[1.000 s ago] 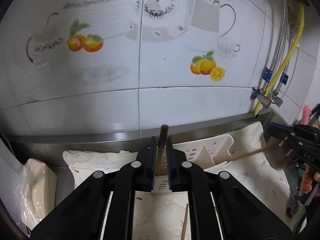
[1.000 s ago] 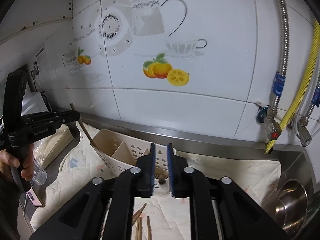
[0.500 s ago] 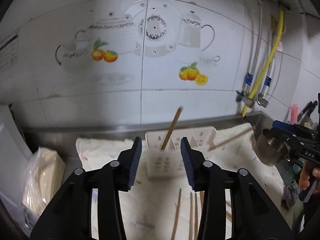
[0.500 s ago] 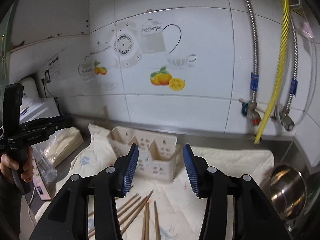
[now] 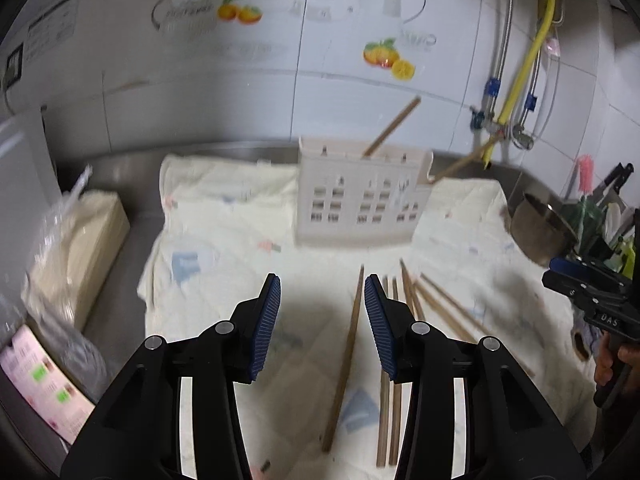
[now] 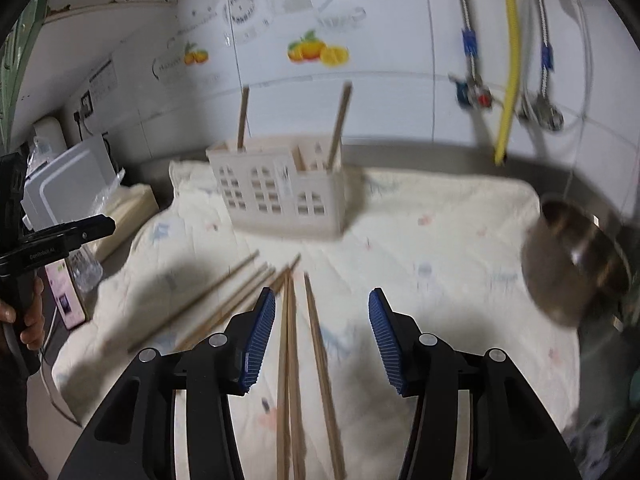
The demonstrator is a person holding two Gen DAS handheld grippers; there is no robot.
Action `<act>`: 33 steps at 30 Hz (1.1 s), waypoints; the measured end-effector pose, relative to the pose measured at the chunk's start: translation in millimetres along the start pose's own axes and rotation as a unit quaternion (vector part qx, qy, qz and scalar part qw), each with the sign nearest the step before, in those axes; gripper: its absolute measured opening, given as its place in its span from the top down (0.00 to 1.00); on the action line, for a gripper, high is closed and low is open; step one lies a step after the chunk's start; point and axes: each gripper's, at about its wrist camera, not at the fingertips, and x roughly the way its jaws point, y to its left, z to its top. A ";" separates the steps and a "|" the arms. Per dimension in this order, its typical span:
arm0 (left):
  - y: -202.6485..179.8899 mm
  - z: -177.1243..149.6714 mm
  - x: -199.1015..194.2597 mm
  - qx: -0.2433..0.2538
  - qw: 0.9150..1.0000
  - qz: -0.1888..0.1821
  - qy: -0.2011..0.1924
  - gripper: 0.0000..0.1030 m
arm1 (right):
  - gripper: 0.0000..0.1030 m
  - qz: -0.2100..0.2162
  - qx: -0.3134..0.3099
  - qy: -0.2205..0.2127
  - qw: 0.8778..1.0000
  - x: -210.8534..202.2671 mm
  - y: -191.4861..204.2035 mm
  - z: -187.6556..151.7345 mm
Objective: Organize utensils
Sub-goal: 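Close the left tool on another chopstick while the right tool grasps one too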
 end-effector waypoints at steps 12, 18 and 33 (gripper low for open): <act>-5.4 -52.4 12.6 -0.004 0.999 -0.014 0.047 0.57 | 0.66 -0.001 0.019 0.058 0.998 16.2 -4.1 -62.4; -7.4 -72.8 19.7 -0.001 0.997 -0.022 0.072 0.57 | 0.75 -0.010 0.015 0.081 0.997 24.4 -6.8 -82.2; -15.5 -90.8 47.9 0.030 0.993 -0.017 0.114 0.81 | 0.89 -0.014 0.007 0.094 0.995 29.8 -6.7 -98.2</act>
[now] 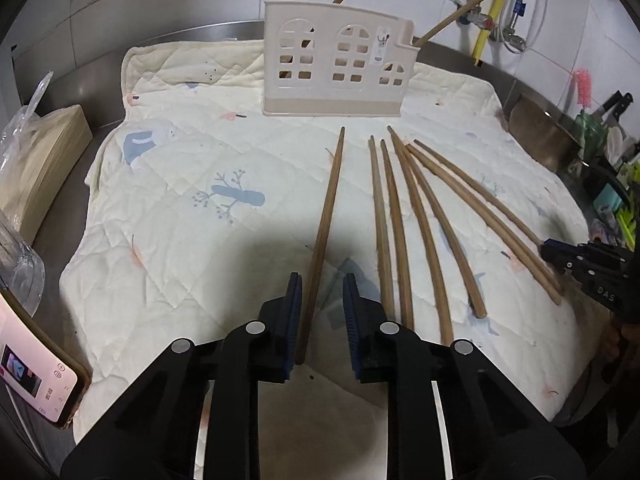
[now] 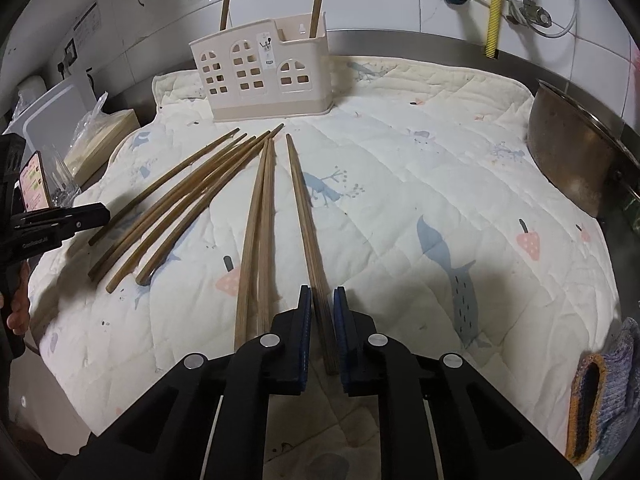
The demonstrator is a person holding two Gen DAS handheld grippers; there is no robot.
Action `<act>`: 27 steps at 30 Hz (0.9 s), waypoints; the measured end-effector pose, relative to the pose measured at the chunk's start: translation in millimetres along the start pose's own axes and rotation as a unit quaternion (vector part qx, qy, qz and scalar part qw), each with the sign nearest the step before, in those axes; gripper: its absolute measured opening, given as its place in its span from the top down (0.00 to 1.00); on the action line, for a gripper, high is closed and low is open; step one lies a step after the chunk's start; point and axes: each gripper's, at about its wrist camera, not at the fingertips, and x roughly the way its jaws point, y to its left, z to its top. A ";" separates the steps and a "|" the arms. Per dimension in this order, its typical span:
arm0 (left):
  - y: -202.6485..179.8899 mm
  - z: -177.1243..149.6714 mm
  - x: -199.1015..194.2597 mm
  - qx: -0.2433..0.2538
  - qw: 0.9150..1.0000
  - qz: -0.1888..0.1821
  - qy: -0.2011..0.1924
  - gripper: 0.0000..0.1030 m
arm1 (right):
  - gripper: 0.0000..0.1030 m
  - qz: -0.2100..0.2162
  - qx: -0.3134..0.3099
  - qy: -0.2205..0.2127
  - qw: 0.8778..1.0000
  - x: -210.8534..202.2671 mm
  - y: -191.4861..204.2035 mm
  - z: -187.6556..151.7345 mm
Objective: Organize utensils
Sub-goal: 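Close the left tool on another chopstick while the right tool grasps one too, then raise the left tool's chopstick upright over the holder while the right tool does likewise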
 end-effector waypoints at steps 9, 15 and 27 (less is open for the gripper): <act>4.5 -1.3 14.4 -0.003 1.000 0.005 0.015 0.88 | 0.90 0.001 0.001 0.000 1.000 2.0 -0.4 -0.1; -0.2 0.3 15.7 0.005 1.000 0.011 0.013 0.92 | 0.90 0.000 0.001 -0.003 1.000 2.4 0.0 0.0; -6.8 21.9 -22.6 0.007 0.999 -0.008 -0.032 0.95 | 0.93 0.005 -0.010 -0.071 0.997 -41.1 4.0 28.3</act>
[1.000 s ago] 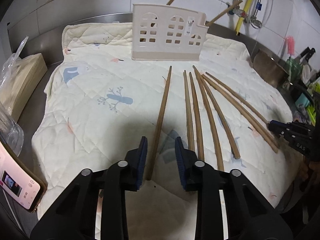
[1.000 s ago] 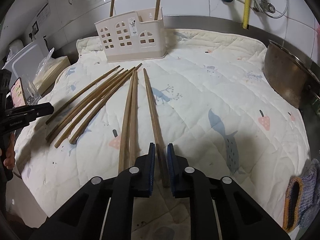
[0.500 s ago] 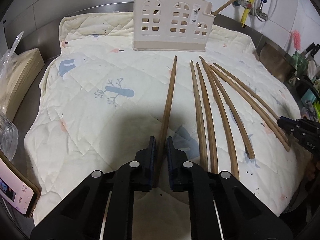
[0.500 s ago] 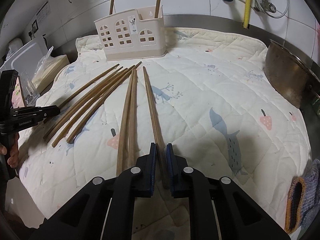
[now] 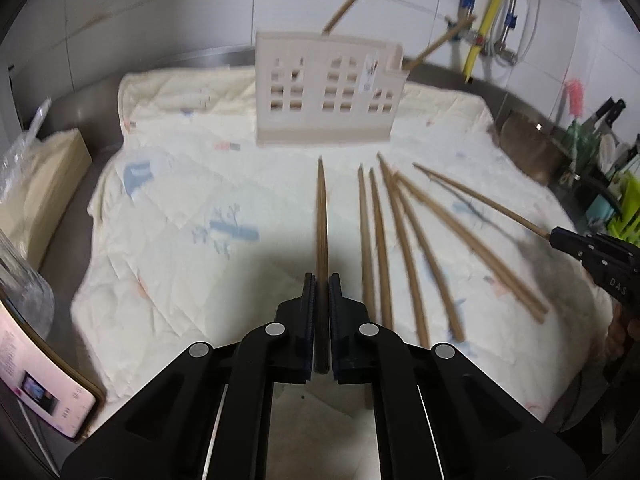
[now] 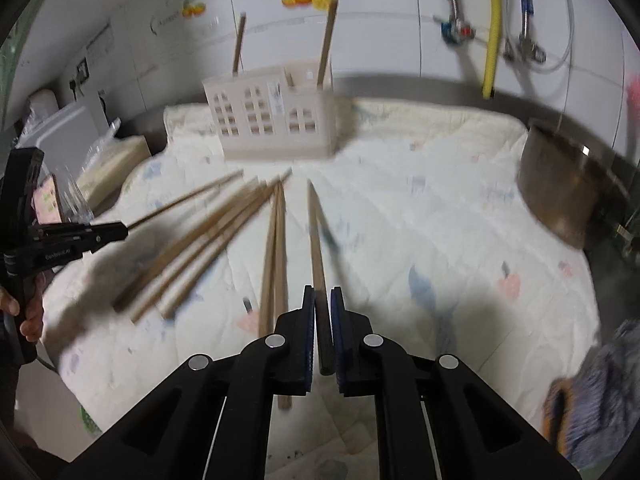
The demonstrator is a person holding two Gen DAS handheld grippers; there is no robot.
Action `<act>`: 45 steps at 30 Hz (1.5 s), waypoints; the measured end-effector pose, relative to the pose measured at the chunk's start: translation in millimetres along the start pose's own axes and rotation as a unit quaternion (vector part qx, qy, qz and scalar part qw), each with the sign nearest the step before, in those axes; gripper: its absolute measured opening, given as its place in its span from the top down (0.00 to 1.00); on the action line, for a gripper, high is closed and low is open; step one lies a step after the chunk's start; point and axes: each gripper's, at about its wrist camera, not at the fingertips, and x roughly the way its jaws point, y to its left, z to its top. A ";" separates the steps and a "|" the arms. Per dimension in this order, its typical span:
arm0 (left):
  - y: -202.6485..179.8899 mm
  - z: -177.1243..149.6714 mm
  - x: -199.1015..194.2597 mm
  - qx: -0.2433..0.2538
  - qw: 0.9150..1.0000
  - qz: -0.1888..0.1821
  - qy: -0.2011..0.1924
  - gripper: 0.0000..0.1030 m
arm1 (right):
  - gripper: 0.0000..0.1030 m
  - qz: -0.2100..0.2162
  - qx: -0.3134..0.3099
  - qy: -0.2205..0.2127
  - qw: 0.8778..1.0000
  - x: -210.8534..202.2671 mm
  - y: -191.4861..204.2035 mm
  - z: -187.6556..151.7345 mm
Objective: Organize utensils
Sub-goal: 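Raise the left tool's chopstick upright over the holder while the right tool does likewise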
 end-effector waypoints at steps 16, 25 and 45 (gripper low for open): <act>-11.6 86.5 -42.4 0.029 0.996 -0.020 -0.078 0.95 | 0.94 0.018 -0.038 -0.078 0.996 -21.8 9.1 87.9; -8.0 132.8 -56.7 0.044 0.994 -0.011 -0.096 0.95 | 0.94 0.035 -0.077 -0.092 0.992 -33.7 16.6 159.8; 2.3 287.6 -91.7 0.051 0.978 0.036 -0.200 0.95 | 0.94 0.051 -0.059 -0.151 0.985 -33.6 17.0 290.2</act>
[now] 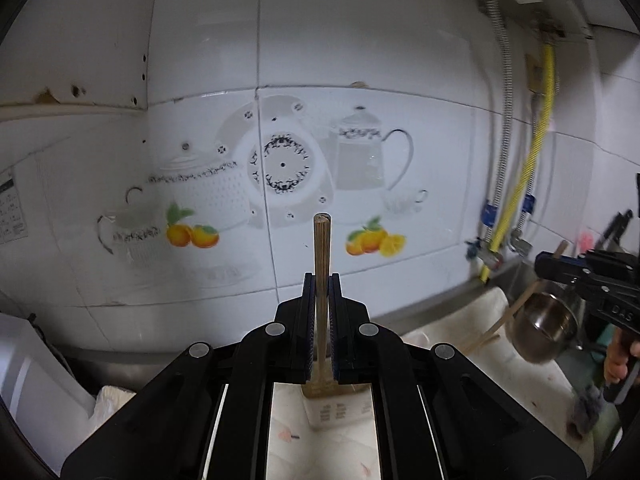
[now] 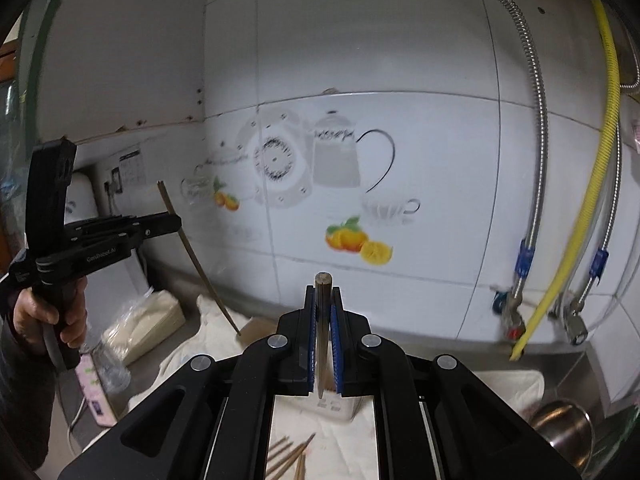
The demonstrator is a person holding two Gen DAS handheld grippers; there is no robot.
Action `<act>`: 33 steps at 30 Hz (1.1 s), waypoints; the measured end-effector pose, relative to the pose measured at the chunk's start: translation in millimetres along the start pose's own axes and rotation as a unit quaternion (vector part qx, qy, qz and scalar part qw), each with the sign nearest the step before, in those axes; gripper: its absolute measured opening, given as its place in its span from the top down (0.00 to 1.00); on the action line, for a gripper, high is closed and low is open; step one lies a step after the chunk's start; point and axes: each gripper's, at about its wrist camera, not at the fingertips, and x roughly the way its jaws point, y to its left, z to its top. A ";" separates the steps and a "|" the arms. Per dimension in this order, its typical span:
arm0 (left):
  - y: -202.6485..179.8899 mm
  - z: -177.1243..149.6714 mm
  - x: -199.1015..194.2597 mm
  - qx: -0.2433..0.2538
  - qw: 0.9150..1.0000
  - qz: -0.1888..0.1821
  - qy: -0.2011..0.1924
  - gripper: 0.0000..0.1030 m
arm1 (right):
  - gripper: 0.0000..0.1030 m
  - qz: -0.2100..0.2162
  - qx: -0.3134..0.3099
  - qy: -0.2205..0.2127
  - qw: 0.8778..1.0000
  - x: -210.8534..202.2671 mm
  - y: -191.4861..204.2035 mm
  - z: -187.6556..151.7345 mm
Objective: Organize utensils
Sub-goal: 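Raise the left tool's chopstick upright over the holder while the right tool does likewise, then open the left tool over the holder while the right tool releases its chopstick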
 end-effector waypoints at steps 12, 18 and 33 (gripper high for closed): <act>14.7 -38.2 65.6 -0.038 0.998 -0.003 0.058 0.95 | 0.94 -0.015 0.020 0.044 0.999 66.3 -14.2 -22.6; 22.0 -60.5 81.2 -0.053 0.995 -0.010 0.090 0.94 | 0.94 -0.009 0.025 0.069 0.997 85.7 -11.2 -39.2; 19.8 -64.8 59.2 -0.055 0.995 -0.001 0.079 0.68 | 0.67 -0.020 0.021 0.051 0.998 61.6 -10.2 -44.8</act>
